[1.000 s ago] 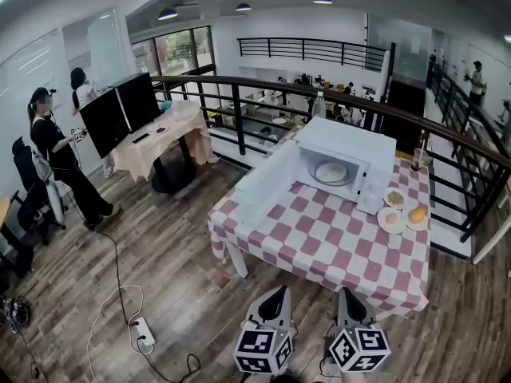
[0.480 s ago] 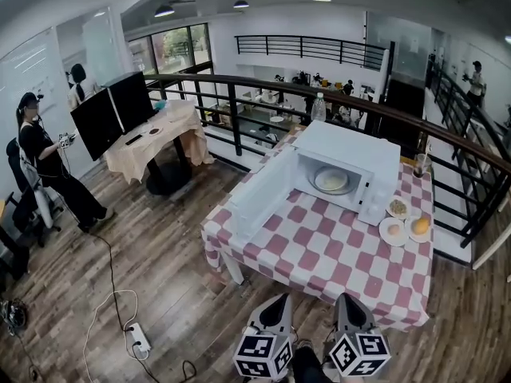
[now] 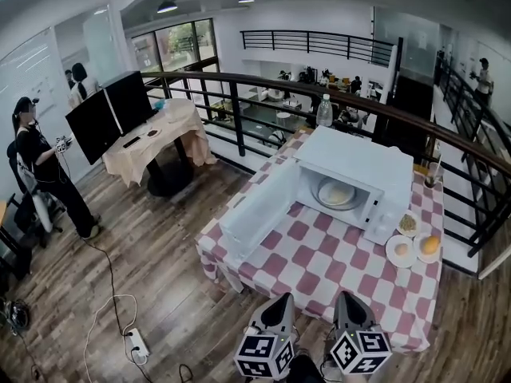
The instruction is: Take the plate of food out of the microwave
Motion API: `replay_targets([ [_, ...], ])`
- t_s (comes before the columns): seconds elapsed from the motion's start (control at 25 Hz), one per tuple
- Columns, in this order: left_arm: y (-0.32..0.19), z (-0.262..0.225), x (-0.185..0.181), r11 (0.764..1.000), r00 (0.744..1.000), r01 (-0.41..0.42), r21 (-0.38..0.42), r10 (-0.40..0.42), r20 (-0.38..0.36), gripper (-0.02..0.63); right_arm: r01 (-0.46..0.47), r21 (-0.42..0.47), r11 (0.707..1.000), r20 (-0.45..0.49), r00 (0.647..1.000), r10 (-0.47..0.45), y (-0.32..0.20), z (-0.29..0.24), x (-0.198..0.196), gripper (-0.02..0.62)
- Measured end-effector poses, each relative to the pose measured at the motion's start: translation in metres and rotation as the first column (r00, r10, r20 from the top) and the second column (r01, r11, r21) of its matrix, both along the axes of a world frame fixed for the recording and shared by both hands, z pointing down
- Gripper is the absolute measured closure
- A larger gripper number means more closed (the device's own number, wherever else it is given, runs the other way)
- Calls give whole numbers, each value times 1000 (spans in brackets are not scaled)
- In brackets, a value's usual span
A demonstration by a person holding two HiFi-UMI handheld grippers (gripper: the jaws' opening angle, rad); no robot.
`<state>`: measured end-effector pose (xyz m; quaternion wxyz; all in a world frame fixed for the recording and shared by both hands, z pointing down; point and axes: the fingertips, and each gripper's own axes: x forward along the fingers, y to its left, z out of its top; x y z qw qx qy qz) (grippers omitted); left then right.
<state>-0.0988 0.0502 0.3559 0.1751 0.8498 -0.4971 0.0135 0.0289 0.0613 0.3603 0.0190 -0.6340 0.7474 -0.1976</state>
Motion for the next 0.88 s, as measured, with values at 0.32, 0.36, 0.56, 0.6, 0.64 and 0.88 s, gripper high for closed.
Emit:
replay_targets([
  [0.32,-70,2,28,999,999,37,-8,-37,-1,595,28,1,1000,20,999,-28,-74,0,31,601],
  [0.36,-78,3,31,999,999,41,-9,-41,-1,595,32,2,999,24,999,-32,-82,0,35,601],
  [0.56,-109,8,47,999,999,51,-19,-51,-3,595,44,1,999,36,998,-44,-116,3,50,601],
  [0.6,-113,9,49,998,999,51,-23,-51,-4,595,44,-1,999,38,998,-44,-121,5,53,601],
  [0.64,-117,11,52,998,999,51,-27,-51,-5,595,43,-4,999,40,998,-43,-125,6,55,601],
  [0.88,-133,20,60,997,999,49,-51,-50,-1,595,32,-28,999,55,998,-31,-141,17,65,602],
])
